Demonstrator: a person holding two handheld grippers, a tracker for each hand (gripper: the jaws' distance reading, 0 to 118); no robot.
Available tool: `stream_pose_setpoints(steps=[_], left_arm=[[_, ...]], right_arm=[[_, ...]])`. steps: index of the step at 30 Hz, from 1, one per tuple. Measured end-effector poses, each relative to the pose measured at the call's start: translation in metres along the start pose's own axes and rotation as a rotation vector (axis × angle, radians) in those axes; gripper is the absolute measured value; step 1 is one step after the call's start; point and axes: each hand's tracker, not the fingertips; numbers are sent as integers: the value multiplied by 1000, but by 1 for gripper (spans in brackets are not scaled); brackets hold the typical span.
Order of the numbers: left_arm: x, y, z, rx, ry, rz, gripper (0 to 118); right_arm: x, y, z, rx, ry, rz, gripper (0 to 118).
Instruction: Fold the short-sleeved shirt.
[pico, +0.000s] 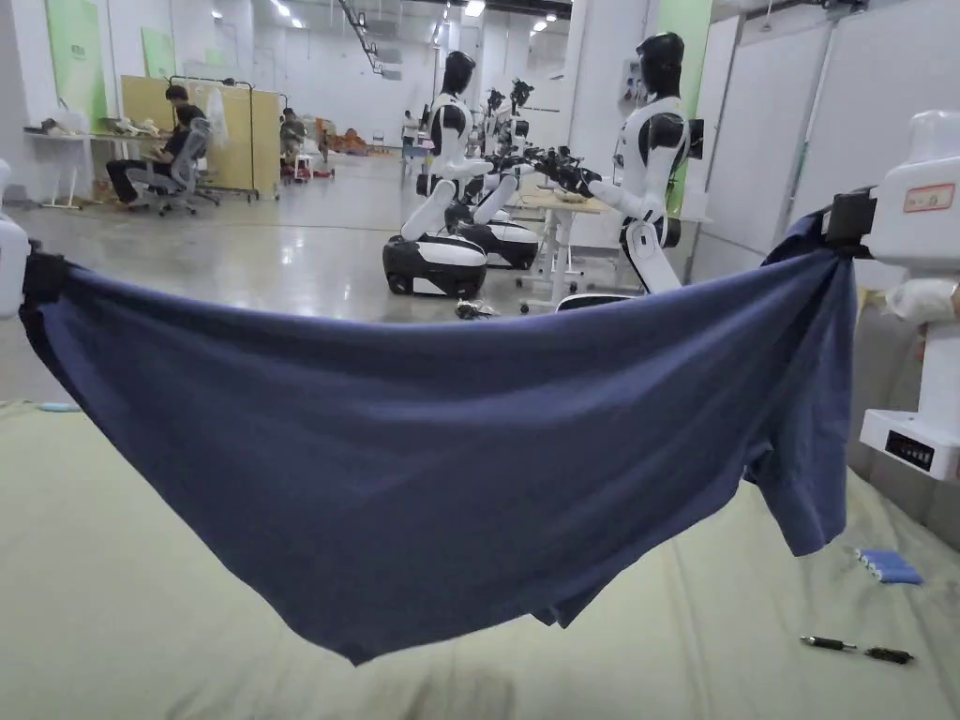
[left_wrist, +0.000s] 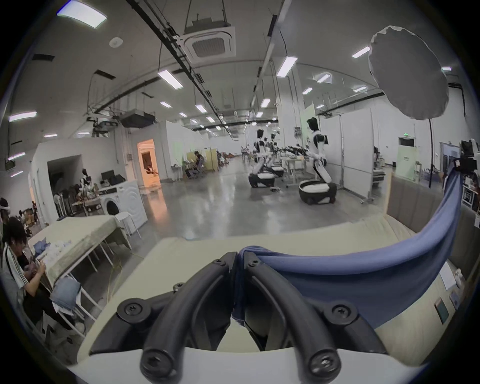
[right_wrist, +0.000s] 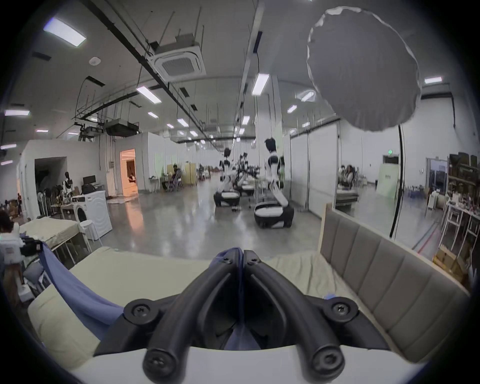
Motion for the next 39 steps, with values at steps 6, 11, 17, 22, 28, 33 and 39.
stream_pose_setpoints(steps=[6,11,17,22,28,33,39], left_arm=[[-13,47,-39,76,14,58,7],[-5,24,-85,57,24,36,7],[19,-65,-130,-87,-3,62,7],[38,-91,-106,-112,-17,43,7],[47,-108,-54,-144,-26,46,7],[51,-141,15,-202,-66,58,7],[59,-221,99,-363,-111,56,7]], right_arm=[[-15,29,-38,60,-22,-3,3],[-19,-1,-85,30,-36,-23,3],[-21,-99,-135,-120,-114,-20,3],[-15,-129,-129,-156,-91,-28,3],[-12,-136,-77,-203,-70,-19,3],[-11,-170,-15,-253,-59,-33,3],[-10,-257,55,-390,-21,6,3]])
